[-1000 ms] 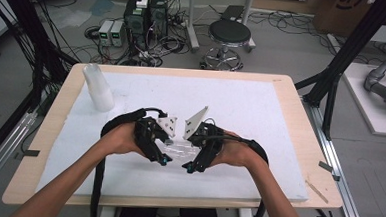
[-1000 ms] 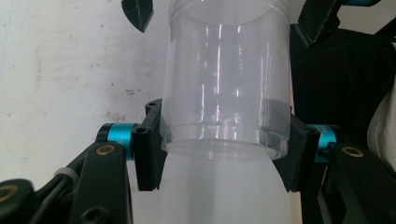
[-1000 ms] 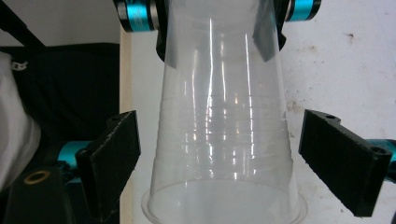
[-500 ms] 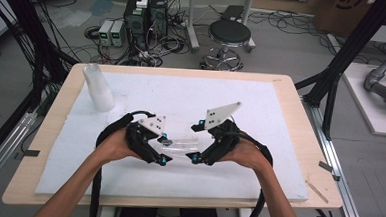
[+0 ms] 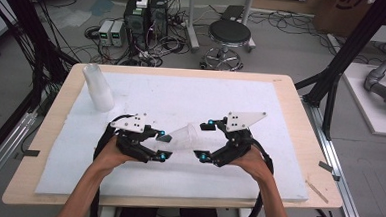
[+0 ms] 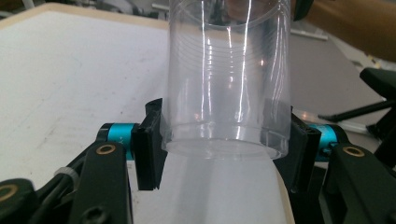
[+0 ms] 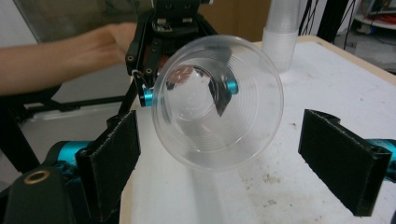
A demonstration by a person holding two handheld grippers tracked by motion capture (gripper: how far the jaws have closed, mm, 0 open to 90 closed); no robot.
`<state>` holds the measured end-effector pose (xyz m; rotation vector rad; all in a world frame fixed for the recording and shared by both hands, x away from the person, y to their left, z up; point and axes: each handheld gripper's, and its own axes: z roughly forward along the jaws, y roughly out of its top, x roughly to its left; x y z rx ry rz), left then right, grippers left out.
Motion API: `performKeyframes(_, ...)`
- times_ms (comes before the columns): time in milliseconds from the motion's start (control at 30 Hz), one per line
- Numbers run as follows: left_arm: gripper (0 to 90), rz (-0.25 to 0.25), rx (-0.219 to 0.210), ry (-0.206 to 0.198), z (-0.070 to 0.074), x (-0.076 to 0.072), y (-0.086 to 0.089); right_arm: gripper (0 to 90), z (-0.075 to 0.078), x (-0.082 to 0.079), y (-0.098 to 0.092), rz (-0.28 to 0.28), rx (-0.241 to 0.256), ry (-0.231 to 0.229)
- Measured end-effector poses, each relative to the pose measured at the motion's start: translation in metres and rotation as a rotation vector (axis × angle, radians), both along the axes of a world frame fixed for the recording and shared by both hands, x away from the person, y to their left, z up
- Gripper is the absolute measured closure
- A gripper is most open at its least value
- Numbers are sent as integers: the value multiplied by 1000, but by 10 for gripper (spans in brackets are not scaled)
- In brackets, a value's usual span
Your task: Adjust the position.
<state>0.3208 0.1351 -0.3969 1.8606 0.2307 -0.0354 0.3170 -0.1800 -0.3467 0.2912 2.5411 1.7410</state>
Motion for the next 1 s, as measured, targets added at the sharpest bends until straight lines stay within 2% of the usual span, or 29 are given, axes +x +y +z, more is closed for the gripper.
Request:
performKeyframes(33, 428, 1, -14, 1, -2, 0, 0, 127, -1, -1, 0, 2, 7, 3)
performKeyframes(133, 429, 0, -21, 0, -3, 0, 1, 127, -5, -1, -1, 2, 27, 6)
performKeyframes(167, 428, 2, -70, -6, -4, -1, 1, 127, -6, -2, -2, -1, 36, 1)
performKeyframes(200, 428, -3, -87, -2, -4, -1, 2, 127, -6, -2, -2, -4, 46, 2)
performKeyframes(333, 428, 1, -114, -10, -5, -2, 3, 127, -9, -3, -4, 2, 70, 4)
performKeyframes(367, 428, -1, -124, -8, -5, -3, 3, 127, -11, -4, -5, 5, 95, 10)
performKeyframes(433, 428, -1, -134, -8, -6, -3, 2, 127, -12, -4, -5, 2, 108, 13)
performKeyframes(567, 428, -2, -132, -14, -5, -3, 1, 128, -15, -3, -4, 11, 134, 18)
performKeyframes(1000, 428, -26, -141, -30, -1, -6, -8, 129, -20, -1, 5, 42, 158, 43)
